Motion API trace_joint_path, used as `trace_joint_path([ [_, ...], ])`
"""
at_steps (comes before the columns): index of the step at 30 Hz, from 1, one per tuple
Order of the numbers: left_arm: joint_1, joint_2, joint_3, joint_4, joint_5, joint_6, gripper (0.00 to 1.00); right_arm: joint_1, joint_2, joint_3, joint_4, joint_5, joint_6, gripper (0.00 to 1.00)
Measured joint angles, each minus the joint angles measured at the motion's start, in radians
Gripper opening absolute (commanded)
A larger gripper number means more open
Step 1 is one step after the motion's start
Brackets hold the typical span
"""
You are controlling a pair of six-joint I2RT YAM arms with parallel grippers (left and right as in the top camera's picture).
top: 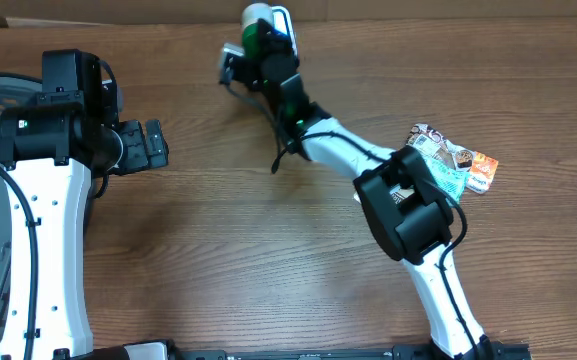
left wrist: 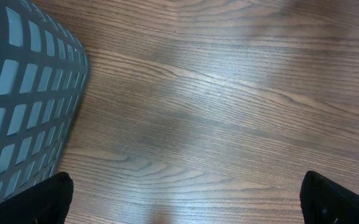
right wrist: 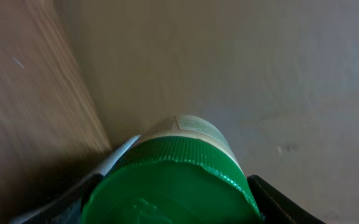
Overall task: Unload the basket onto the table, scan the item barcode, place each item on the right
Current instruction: 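Hold and turn the jar in front of the scanner window, then move the jar right and set it down beside the scanned items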
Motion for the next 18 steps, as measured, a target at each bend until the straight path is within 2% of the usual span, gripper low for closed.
trace_joint_path([
  [4, 0.000, 0.000, 0.000, 0.000, 0.000, 0.000, 0.99, 0.039, -0.002, 0.000, -0.050, -0.001, 0.050, 0.45],
  [8, 0.000, 0.000, 0.000, 0.000, 0.000, 0.000, 0.99, 0.070, -0.030, 0.000, -0.241, 0.005, 0.144, 0.45],
  [11, 0.000, 0.000, 0.000, 0.000, 0.000, 0.000, 1.00, 0.101, -0.095, -0.002, -0.451, 0.016, 0.278, 0.45],
  [13, 0.000, 0.000, 0.000, 0.000, 0.000, 0.000, 1.00, 0.121, -0.136, -0.003, -0.531, 0.016, 0.349, 0.45],
  [17, 0.000, 0.000, 0.000, 0.000, 0.000, 0.000, 1.00, 0.166, -0.275, -0.003, -0.803, -0.030, 0.589, 0.46],
  [18, 0.000, 0.000, 0.000, 0.000, 0.000, 0.000, 1.00, 0.172, -0.320, -0.002, -0.887, -0.068, 0.662, 0.49],
])
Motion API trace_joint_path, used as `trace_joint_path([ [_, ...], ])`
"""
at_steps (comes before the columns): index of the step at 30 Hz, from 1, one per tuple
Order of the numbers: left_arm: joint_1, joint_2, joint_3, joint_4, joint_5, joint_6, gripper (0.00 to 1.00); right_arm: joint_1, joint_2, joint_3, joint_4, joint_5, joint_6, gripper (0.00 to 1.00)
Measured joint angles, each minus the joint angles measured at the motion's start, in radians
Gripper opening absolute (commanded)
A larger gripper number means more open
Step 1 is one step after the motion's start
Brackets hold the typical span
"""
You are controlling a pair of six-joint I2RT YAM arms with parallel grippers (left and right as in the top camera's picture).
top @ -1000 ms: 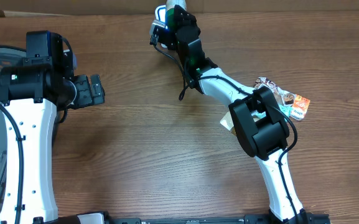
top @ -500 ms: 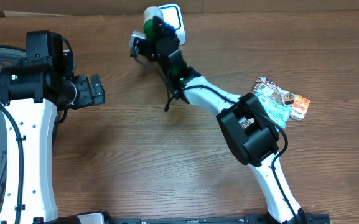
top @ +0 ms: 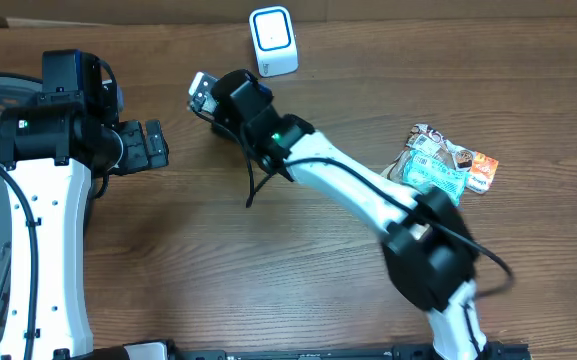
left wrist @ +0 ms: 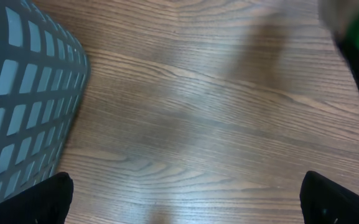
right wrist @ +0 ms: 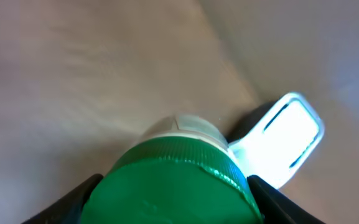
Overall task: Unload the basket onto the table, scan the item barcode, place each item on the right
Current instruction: 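Move the jar right and set it down beside the scanned items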
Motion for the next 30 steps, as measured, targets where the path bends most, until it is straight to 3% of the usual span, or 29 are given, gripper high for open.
trace_joint_path([
  [6, 0.000, 0.000, 0.000, 0.000, 0.000, 0.000, 0.99, -0.043, -0.161, 0.010, -0.411, -0.257, 0.335, 0.48],
  [11, 0.000, 0.000, 0.000, 0.000, 0.000, 0.000, 0.99, -0.119, -0.159, -0.012, -0.676, -0.370, 0.437, 0.49],
  [14, 0.000, 0.000, 0.000, 0.000, 0.000, 0.000, 0.99, -0.161, -0.153, -0.072, -0.687, -0.379, 0.463, 0.52],
  [22, 0.000, 0.000, 0.000, 0.000, 0.000, 0.000, 1.00, -0.352, -0.143, -0.294, -0.555, -0.373, 0.488, 0.48],
  [30, 0.000, 0.000, 0.000, 0.000, 0.000, 0.000, 1.00, -0.550, -0.148, -0.318, -0.506, -0.380, 0.492, 0.45],
])
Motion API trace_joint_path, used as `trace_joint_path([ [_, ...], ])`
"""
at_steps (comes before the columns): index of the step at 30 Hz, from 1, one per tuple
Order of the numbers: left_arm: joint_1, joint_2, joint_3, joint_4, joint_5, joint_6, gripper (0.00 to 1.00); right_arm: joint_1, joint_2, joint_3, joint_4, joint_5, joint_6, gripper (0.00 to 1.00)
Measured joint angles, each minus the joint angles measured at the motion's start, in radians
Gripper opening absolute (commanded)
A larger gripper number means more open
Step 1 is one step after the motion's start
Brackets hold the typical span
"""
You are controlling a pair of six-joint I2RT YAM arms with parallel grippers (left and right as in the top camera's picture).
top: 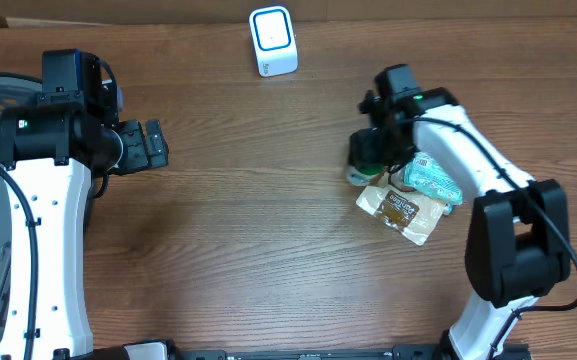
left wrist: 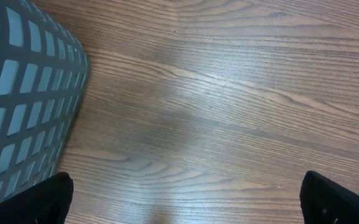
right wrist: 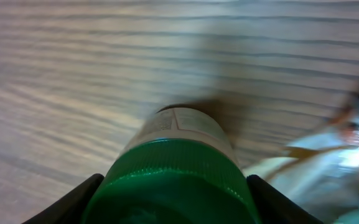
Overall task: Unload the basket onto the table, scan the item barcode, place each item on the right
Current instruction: 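Move the jar right and set it down beside the scanned items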
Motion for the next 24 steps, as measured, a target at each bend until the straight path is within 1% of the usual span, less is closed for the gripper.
trace_joint_path([
  [5, 0.000, 0.000, 0.000, 0.000, 0.000, 0.000, 1.00, -0.079, 0.000, 0.000, -0.009, 0.001, 0.002, 0.45],
  [9, 0.000, 0.000, 0.000, 0.000, 0.000, 0.000, 0.99, -0.109, -0.003, 0.000, -0.036, 0.007, 0.003, 0.55],
  [11, 0.000, 0.000, 0.000, 0.000, 0.000, 0.000, 1.00, -0.113, -0.004, 0.000, -0.045, 0.011, 0.003, 0.65],
  [12, 0.000, 0.000, 0.000, 0.000, 0.000, 0.000, 1.00, -0.113, -0.004, 0.000, -0.051, 0.013, 0.002, 0.78],
  [13, 0.000, 0.000, 0.000, 0.000, 0.000, 0.000, 0.99, -0.113, -0.004, 0.000, -0.055, 0.016, 0.003, 0.86],
  [14, 0.000, 0.000, 0.000, 0.000, 0.000, 0.000, 1.00, -0.113, -0.004, 0.000, -0.063, 0.019, 0.006, 1.00],
  [20, 0.000, 0.000, 0.000, 0.000, 0.000, 0.000, 0.99, -0.113, -0.002, -0.016, -0.139, 0.019, 0.004, 1.00],
  [24, 0.000, 0.000, 0.000, 0.000, 0.000, 0.000, 1.00, -0.113, -0.004, 0.012, -0.194, 0.019, 0.004, 1.00],
])
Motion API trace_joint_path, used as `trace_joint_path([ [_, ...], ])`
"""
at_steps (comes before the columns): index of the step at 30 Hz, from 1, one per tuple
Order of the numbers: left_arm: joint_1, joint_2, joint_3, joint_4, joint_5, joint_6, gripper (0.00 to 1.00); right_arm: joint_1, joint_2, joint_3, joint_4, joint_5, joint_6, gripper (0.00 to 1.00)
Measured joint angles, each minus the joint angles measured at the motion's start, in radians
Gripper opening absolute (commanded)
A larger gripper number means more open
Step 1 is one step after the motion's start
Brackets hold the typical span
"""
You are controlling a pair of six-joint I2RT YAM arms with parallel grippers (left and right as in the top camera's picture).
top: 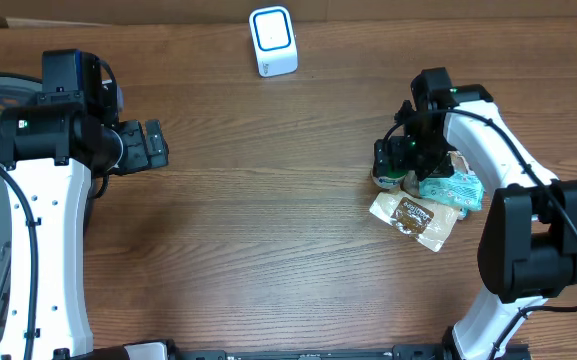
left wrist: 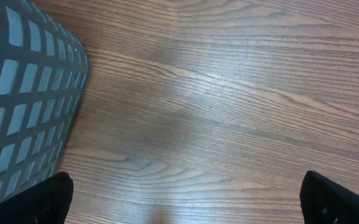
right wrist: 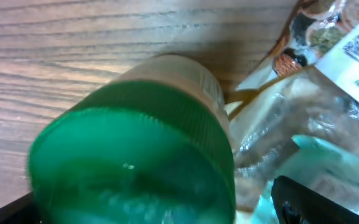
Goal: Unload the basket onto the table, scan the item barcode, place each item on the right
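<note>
A white bottle with a green cap [right wrist: 135,149] stands on the wood table beside the snack packets, at the right in the overhead view [top: 389,172]. My right gripper [right wrist: 157,202] is open around its cap, and a gap shows between the cap and the right finger [right wrist: 319,199]. The white barcode scanner [top: 273,40] stands at the table's back edge, well away from the bottle. My left gripper [left wrist: 185,199] hangs open over bare wood at the far left, with nothing between its fingers.
A brown snack packet [top: 416,217] and a teal packet [top: 455,188] lie right next to the bottle. A grey mesh basket [left wrist: 17,93] stands at the left edge beside the left arm [top: 38,200].
The right gripper was shut on the bottle's cap just left of the packets. Now it is slightly further right with its fingers apart from the cap. The packets have shifted a little right. The left arm is unchanged.
The right gripper held the green-capped bottle up at the scanner at the back. Then it held the bottle a little left of the scanner. Then the bottle was over by the snack packets at the right. Now the fingers stand open around it there.
</note>
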Motion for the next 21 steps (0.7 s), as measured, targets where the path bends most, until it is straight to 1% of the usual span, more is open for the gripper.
trace_joint_path([
  [5, 0.000, 0.000, 0.000, 0.000, 0.000, 0.000, 1.00, 0.000, -0.065, 0.076, -0.053, -0.014, 0.000, 1.00],
  [10, 0.000, 0.000, 0.000, 0.000, 0.000, 0.000, 1.00, 0.023, -0.277, 0.119, -0.122, -0.056, 0.000, 1.00],
  [16, 0.000, 0.000, 0.000, 0.000, 0.000, 0.000, 1.00, 0.121, -0.578, 0.127, -0.237, -0.114, 0.000, 1.00],
  [21, 0.000, 0.000, 0.000, 0.000, 0.000, 0.000, 1.00, 0.186, -0.790, 0.127, -0.338, -0.262, 0.042, 1.00],
])
